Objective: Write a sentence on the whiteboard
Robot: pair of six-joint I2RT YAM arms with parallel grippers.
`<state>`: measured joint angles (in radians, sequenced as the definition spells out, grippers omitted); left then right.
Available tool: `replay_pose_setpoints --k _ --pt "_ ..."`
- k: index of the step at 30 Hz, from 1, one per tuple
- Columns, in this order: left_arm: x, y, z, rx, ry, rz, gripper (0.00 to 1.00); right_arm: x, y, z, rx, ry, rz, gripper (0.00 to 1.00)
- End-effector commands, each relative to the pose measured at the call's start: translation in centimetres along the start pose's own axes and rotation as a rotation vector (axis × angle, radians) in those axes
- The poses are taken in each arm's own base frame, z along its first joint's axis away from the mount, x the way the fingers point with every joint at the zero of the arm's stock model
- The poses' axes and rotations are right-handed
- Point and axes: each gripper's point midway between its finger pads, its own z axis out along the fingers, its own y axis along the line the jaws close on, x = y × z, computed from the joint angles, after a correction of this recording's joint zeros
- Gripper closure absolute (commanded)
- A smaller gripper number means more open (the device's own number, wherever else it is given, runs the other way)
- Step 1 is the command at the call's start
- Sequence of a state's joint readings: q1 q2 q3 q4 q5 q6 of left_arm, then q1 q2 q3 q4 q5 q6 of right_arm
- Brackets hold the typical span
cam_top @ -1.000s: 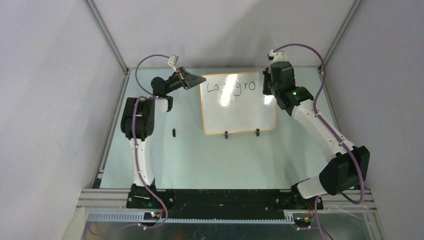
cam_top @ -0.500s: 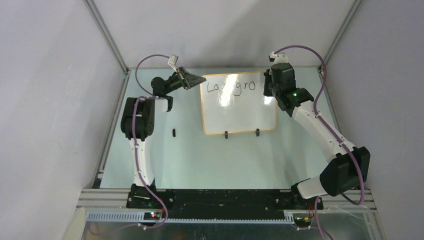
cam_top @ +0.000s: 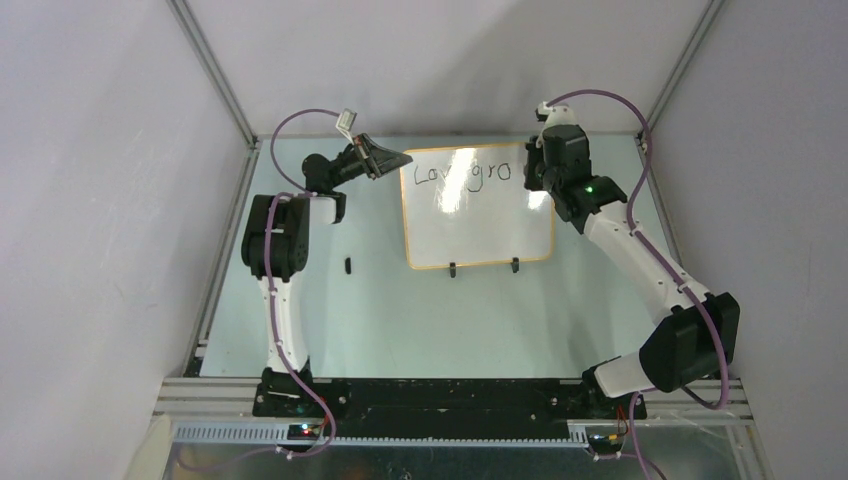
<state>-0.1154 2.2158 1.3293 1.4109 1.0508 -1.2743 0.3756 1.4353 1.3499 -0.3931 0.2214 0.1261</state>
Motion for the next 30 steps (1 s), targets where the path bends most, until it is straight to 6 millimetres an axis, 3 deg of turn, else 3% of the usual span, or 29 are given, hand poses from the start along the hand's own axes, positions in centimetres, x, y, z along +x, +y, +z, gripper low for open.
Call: replay_pose_setpoints --k 1,18,30 --pt "-1.0 -2.8 0.5 0.045 0.002 0.085 1.00 -1.1 0.3 0.4 -0.016 -0.044 -0.006 1.00" --pt "-1.0 -2.8 0.6 0.045 0.002 0.085 1.00 -0.5 0.7 2.0 0.002 -0.007 -0.028 1.00" --pt "-1.0 -2.8 0.6 0.044 0.003 0.087 1.00 -1.5 0.8 2.0 0.006 -0.030 -0.032 1.00"
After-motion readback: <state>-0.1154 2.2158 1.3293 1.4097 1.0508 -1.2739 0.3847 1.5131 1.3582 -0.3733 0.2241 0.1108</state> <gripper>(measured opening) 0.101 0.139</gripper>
